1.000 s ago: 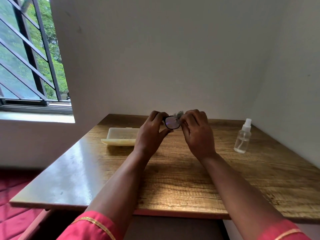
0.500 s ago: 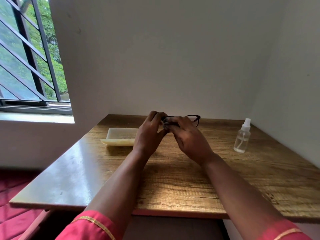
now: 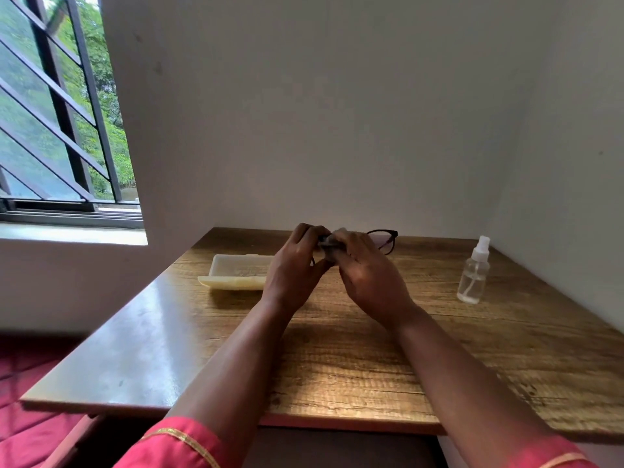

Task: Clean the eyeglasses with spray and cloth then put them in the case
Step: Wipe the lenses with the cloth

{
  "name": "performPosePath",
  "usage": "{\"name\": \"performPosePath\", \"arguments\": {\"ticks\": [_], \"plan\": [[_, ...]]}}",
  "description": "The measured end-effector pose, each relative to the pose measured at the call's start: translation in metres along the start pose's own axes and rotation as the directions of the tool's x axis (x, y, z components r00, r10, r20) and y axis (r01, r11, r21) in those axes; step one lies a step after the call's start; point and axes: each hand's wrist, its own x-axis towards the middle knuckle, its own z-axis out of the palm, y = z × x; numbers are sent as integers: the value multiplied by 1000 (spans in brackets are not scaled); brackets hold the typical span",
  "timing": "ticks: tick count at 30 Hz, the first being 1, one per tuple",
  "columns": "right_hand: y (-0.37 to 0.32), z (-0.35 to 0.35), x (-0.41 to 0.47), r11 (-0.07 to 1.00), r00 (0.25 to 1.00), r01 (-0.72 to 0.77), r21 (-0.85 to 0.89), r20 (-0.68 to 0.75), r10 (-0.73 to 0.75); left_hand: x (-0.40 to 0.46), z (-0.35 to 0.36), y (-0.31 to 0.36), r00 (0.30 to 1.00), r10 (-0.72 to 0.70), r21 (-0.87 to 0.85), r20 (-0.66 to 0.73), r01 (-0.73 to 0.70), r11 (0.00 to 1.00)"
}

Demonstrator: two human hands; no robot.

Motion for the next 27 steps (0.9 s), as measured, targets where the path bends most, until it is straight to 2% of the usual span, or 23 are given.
{"name": "performPosePath", "arguments": {"ticks": [3, 7, 10, 14, 17, 22, 27], "plan": [[1, 4, 2, 999, 999, -32, -3, -2, 32, 1, 0, 1, 1000, 2, -7, 11, -2, 1000], [6, -3, 4, 993, 991, -110, -51, -80, 106, 3, 0, -1, 1000, -20, -9, -13, 20, 1000], [8, -6, 0, 993, 995, -54, -101, -86, 46, 3, -1, -2, 1000, -21, -2, -19, 21, 1000], [-2, -2, -1, 998, 998, 64, -11, -20, -64, 2, 0, -3, 1000, -21, 8, -12, 22, 1000], [-2, 3, 2, 994, 994, 105, -10, -14, -105, 0, 1, -2, 1000, -24, 19, -13, 24, 1000], [10, -2, 2, 998, 994, -42, -42, -105, 37, 2, 0, -2, 999, -41, 2, -17, 41, 999], [31, -8, -6, 968, 945, -250, -13, -219, 241, 3, 0, -5, 998, -49, 18, -39, 50, 999]]}}
